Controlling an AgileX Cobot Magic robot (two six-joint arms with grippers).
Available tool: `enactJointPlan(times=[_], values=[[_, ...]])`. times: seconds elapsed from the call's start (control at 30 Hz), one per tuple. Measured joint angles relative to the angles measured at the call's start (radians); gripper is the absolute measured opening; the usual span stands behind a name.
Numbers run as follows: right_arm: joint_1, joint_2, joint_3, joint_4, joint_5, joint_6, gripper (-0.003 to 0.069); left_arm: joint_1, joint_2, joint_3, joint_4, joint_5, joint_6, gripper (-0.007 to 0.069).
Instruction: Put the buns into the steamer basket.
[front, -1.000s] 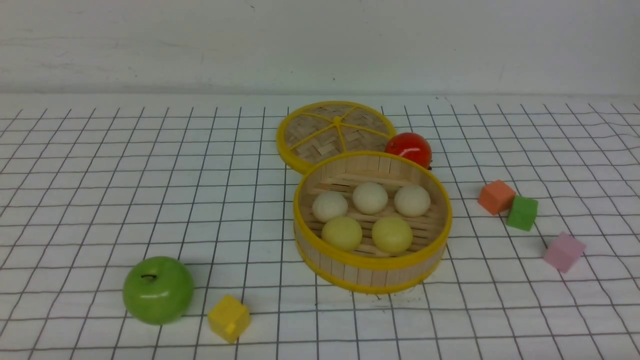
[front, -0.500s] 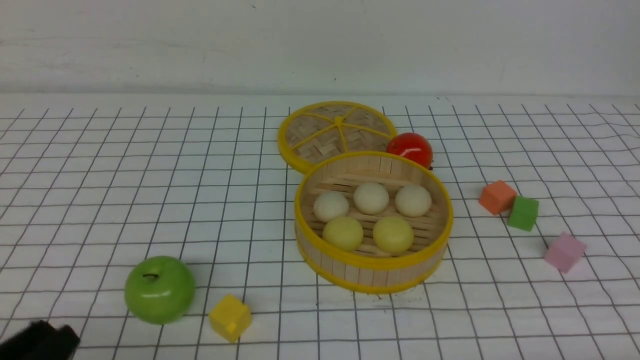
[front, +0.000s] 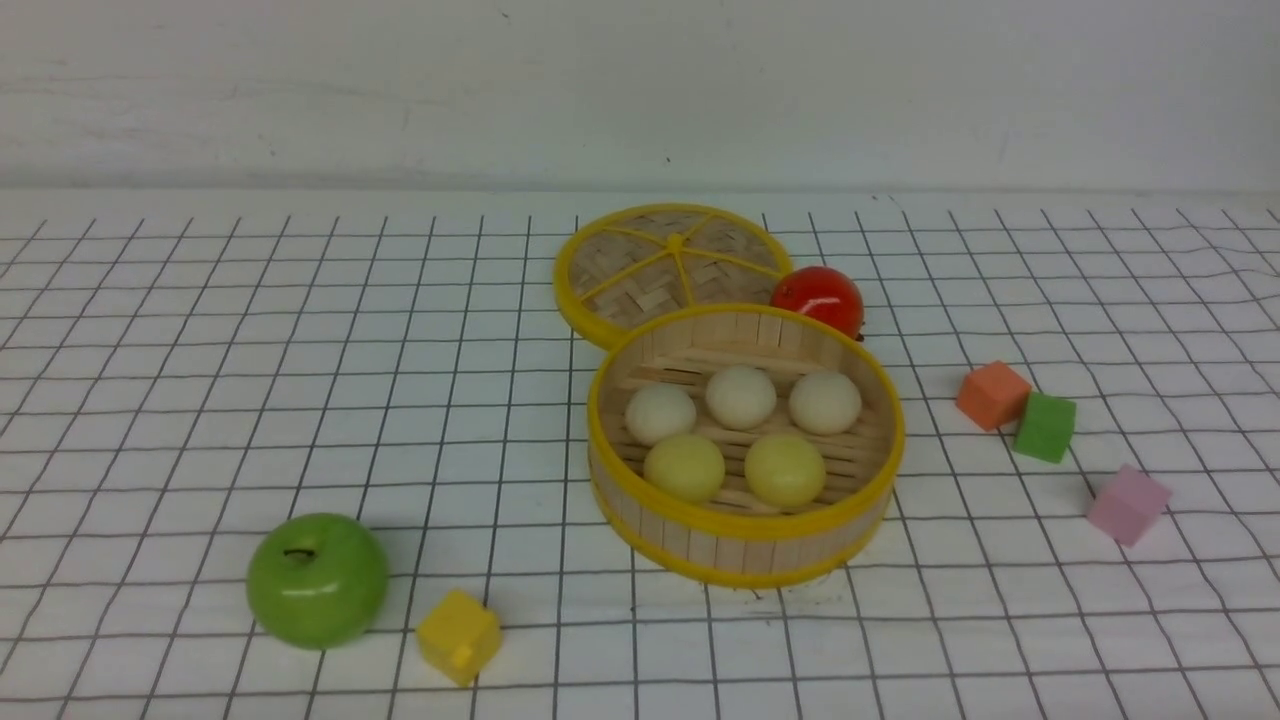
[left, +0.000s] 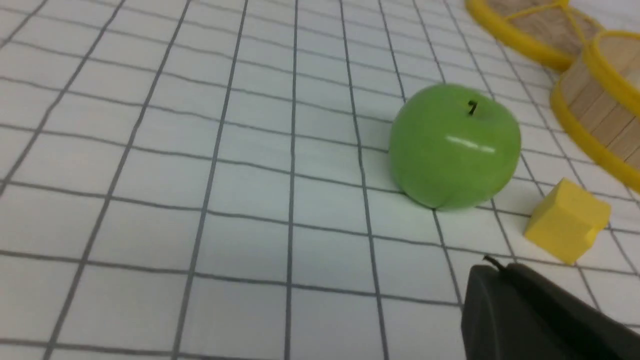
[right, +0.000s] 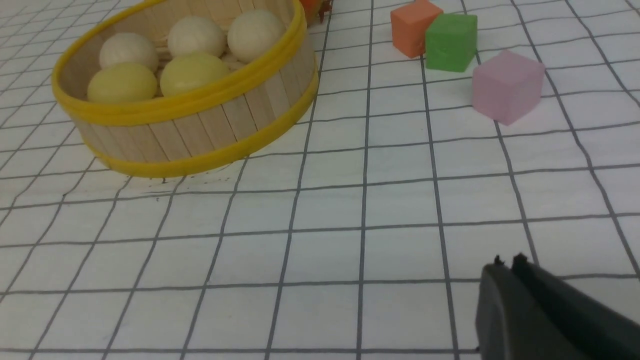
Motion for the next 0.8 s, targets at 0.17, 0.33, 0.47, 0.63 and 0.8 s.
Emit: enactJointPlan(times=[0.17,0.33,0.47,0.63,0.8], values=[[0.000,0.000,0.000,0.000,0.000,0.000,0.0013,0.000,0.000,0.000,0.000,0.002,0.000,-0.0013],[0.000,0.000,0.000,0.000,0.000,0.000,0.0020,0.000,0.000,0.000,0.001,0.001,0.000,-0.0013],[0.000,0.000,0.000,0.000,0.000,0.000,0.0023,0.000,0.000,0.000,0.001,0.001,0.000,-0.0013],[0.000,0.000,0.000,0.000,0.000,0.000,0.0031,0.000,0.000,0.000,0.001,0.001,0.000,-0.0013],[0.000,0.000,0.000,0.000,0.000,0.000,0.0031,0.000,0.000,0.000,0.002,0.001,0.000,-0.0013]])
